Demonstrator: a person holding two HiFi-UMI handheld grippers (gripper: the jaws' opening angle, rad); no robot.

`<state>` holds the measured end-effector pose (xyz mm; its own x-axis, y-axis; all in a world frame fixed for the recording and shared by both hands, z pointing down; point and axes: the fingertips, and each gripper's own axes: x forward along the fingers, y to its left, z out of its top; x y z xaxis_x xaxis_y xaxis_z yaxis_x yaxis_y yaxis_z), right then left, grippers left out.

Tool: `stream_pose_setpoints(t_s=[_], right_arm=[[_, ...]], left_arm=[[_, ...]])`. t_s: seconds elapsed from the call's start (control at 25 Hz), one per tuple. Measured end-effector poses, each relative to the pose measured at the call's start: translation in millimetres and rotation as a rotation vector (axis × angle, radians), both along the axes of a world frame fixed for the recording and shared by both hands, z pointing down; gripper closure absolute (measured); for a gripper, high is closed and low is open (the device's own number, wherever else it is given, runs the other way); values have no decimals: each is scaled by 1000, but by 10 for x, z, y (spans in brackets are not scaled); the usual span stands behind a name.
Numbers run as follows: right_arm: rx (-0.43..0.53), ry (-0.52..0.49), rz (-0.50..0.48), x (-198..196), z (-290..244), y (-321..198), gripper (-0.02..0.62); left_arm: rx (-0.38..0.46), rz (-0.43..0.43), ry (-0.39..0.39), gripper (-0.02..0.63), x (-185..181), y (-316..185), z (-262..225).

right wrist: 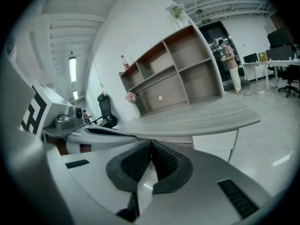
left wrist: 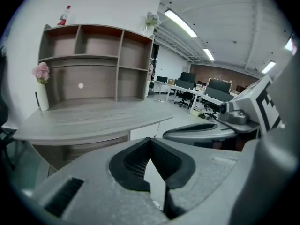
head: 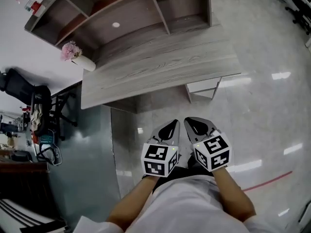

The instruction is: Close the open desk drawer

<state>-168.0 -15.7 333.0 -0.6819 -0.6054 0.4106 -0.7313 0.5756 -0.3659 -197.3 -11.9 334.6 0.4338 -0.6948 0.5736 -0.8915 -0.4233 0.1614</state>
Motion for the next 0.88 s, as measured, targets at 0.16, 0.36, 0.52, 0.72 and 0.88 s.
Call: stream_pose_setpoints(t_s=[0.16, 0.36, 0.52, 0.72, 0.88], right_arm=[[-21, -37, 80, 237, 229, -297, 595], [-58, -105, 183, 484, 555, -585, 595], [-77, -136, 253, 626, 877, -795, 595], [-107, -262, 348, 708, 1305, -1049, 595], [-115, -387, 444, 831, 1623, -1271, 595]], left_arm=[[-19, 64, -10, 604, 195, -322, 147], [-21, 156, -27, 604, 458, -645, 419], [-18, 205, -44, 603, 551, -885, 760], [-47, 259, -64, 604, 534, -1143, 1119], [-41, 327, -78, 604, 659, -1338, 1309]])
